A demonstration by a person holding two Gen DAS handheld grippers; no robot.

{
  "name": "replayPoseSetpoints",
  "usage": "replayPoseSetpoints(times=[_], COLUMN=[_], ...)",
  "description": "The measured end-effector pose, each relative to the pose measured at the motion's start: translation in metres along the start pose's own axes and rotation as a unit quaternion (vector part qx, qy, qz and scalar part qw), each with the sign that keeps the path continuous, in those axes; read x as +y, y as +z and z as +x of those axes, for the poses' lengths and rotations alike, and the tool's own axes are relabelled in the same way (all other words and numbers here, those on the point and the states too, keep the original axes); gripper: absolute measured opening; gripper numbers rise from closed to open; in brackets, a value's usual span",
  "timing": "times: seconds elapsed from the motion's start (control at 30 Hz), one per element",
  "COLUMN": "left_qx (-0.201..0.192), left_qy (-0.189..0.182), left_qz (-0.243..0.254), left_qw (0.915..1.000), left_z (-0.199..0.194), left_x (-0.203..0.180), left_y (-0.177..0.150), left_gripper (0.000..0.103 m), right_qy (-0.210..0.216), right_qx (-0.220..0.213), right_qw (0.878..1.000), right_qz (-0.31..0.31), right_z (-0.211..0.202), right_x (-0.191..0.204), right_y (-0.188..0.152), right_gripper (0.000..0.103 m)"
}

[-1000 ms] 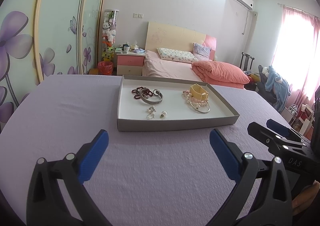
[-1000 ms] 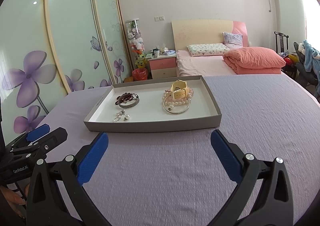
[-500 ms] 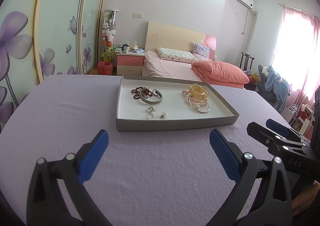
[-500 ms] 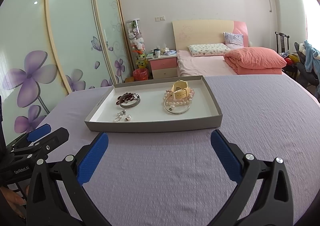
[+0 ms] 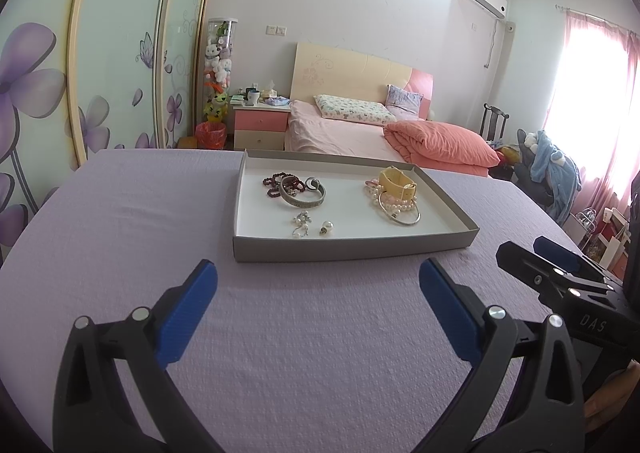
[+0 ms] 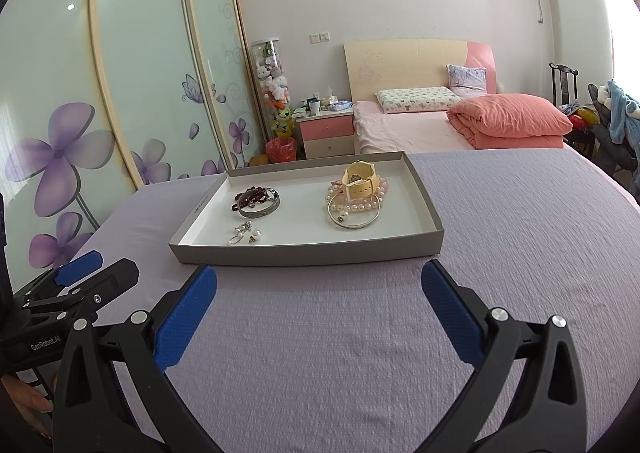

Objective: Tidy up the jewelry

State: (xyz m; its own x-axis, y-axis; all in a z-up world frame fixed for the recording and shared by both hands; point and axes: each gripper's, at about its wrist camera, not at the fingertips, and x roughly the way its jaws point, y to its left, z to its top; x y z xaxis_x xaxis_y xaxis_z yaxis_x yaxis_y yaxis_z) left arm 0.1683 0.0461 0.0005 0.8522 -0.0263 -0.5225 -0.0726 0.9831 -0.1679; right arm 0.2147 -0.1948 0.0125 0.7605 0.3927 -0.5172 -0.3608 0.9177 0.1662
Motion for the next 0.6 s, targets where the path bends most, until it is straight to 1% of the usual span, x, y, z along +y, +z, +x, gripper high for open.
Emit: replayPoseSetpoints(times=[0.6], left_qx=[0.005], left_qy=[0.004], left_qz=[-0.002], left_qw=[1.0], left_z=[0.0039], left_x=[0.0018], left_y=[-0.0057], left_gripper=[0.101], right_qy=[0.0], right_qx=[-0.001], right_qw=[1.0], right_qz=[-0.001], right_z=[0.0001], right_x=[0.001], right_y=[0.0005], right_gripper=[0.102])
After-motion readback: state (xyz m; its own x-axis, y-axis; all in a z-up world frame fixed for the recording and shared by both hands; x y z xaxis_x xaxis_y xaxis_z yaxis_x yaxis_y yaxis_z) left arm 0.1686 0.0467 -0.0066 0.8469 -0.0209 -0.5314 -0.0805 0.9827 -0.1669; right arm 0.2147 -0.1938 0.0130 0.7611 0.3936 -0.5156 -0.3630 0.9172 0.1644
